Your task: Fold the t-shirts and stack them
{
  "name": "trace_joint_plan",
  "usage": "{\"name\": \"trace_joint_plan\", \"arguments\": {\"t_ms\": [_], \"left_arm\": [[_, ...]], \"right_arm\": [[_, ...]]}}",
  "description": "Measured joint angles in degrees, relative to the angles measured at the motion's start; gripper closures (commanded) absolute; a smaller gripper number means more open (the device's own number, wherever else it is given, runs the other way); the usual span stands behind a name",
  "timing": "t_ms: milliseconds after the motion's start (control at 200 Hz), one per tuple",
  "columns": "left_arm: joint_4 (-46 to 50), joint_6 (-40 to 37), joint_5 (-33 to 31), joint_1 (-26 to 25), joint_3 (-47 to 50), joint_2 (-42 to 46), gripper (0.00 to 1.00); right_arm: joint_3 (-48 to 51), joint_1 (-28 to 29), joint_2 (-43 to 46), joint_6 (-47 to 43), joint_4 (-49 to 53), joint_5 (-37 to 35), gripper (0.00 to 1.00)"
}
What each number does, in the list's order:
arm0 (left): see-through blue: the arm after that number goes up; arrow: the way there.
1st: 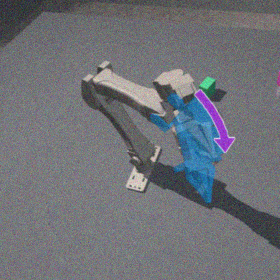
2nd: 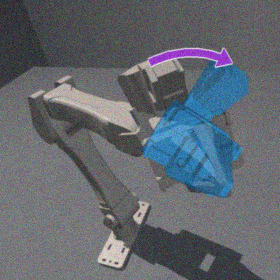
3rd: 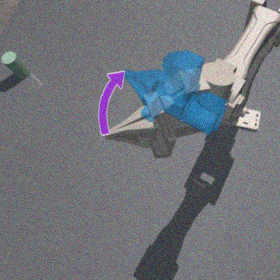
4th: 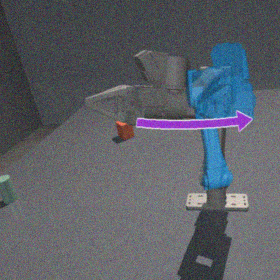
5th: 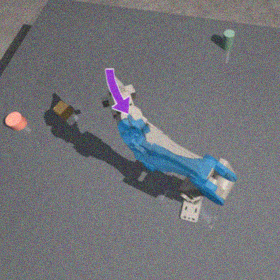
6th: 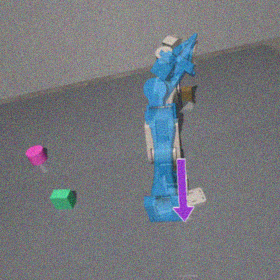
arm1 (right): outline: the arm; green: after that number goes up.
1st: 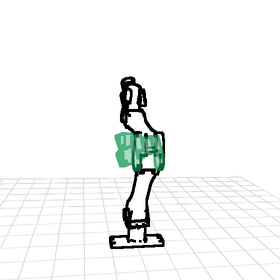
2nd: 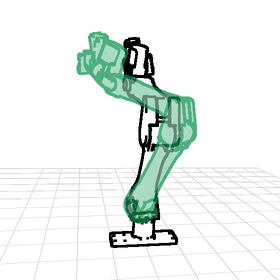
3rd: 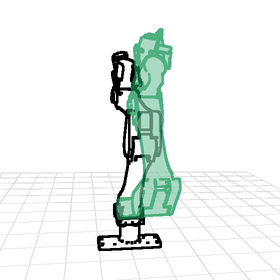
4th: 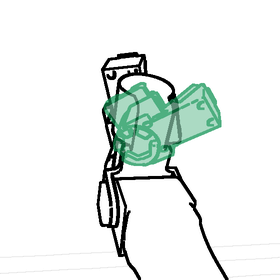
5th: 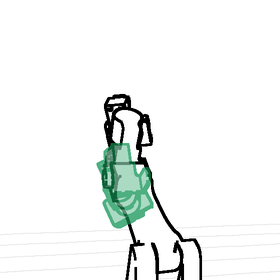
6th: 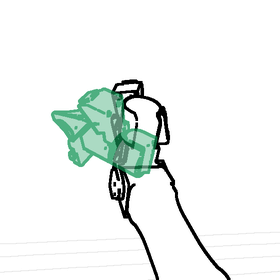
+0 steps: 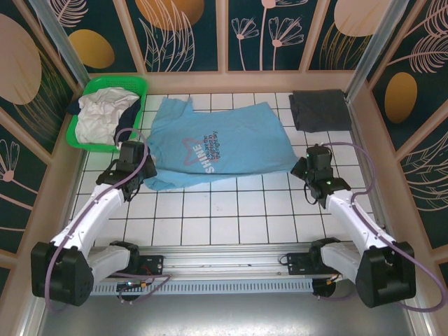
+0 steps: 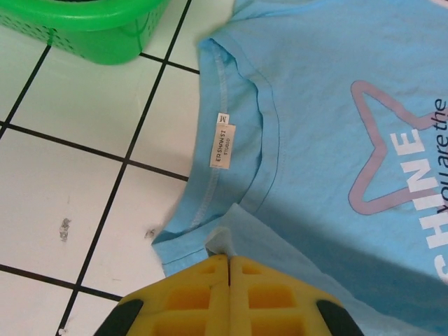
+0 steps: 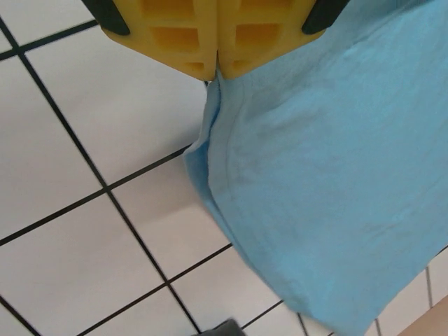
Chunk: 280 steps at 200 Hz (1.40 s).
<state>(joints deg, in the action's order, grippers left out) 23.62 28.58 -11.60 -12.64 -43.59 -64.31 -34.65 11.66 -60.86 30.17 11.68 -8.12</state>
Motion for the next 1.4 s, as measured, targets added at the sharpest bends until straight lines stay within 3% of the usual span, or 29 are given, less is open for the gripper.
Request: {"name": "trace_joint_plan", "arguments": {"t_ms": [170, 596, 821, 1111, 1256, 1401], "left_arm": [[-0.55, -0.04, -1.20, 0.00, -2.08, -8.33, 1.00], [-1.49, -1.81, -7.65, 0.00, -14.16, -25.75, 1.00], [-1.44, -2.27, -10.71, 0.00, -15.45, -30.34, 1.00], [-0.87, -2.47, -13.05, 0.00, -18.27, -34.14, 1.00], [-0.85, -2.47, -13.11, 0.00, -18.58, -35.54, 1.00], [-0.87, -2.45, -13.07, 0.00, -18.62, -35.71, 0.89]], "right_arm": [[-3.45, -2.60, -10.99, -1.40, -3.26, 0.52, 1.00], [-22.16, -2.99, -37.20, -4.87, -9.73, 5.49, 1.00], [-27.21, -3.02, -44.92, -6.12, -9.25, 6.08, 1.00], [-31.15, -3.13, -48.50, -6.51, -7.13, 6.01, 1.00], [-33.14, -3.10, -49.00, -6.67, -5.14, 5.16, 0.75], [-32.85, -2.49, -46.75, -7.41, -3.30, 3.23, 0.63]]}}
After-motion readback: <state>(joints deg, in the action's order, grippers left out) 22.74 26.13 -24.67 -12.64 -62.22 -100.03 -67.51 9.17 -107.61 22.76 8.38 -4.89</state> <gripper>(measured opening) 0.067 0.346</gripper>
